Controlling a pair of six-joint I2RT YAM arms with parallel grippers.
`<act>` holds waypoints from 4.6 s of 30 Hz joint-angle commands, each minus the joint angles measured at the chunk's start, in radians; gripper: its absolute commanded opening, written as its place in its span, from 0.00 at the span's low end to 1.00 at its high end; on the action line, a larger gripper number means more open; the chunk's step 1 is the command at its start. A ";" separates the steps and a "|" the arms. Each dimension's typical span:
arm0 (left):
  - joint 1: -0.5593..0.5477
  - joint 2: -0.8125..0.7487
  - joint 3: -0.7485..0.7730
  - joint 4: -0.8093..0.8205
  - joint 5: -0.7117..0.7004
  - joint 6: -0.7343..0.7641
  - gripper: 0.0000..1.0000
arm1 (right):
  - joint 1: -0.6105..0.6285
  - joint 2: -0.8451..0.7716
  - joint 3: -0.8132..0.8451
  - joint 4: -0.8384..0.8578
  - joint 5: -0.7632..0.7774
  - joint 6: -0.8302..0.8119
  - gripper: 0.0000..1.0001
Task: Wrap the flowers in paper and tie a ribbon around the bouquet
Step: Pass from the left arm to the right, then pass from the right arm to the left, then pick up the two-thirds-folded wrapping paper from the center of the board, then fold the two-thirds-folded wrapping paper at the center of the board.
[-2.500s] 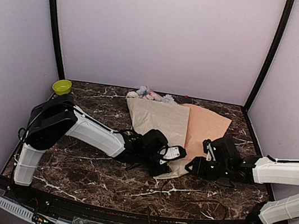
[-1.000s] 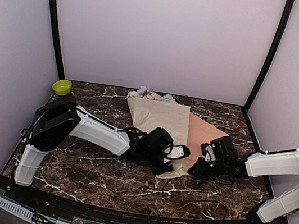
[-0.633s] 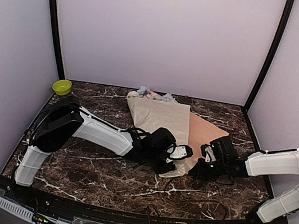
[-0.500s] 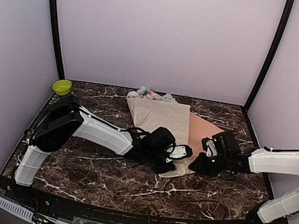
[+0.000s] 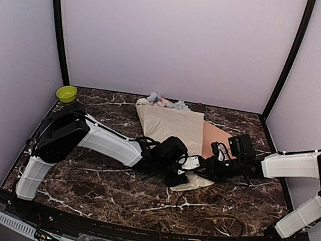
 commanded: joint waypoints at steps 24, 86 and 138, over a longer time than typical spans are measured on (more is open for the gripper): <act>0.033 -0.101 0.031 -0.049 0.101 -0.025 0.48 | -0.016 0.095 0.006 -0.033 0.029 -0.010 0.00; 0.011 0.080 0.120 -0.170 0.041 -0.004 0.46 | -0.559 0.195 0.028 0.156 -0.262 0.087 0.35; 0.010 -0.049 -0.107 0.099 0.041 0.067 0.58 | 0.021 0.534 0.653 -0.174 -0.245 -0.508 0.00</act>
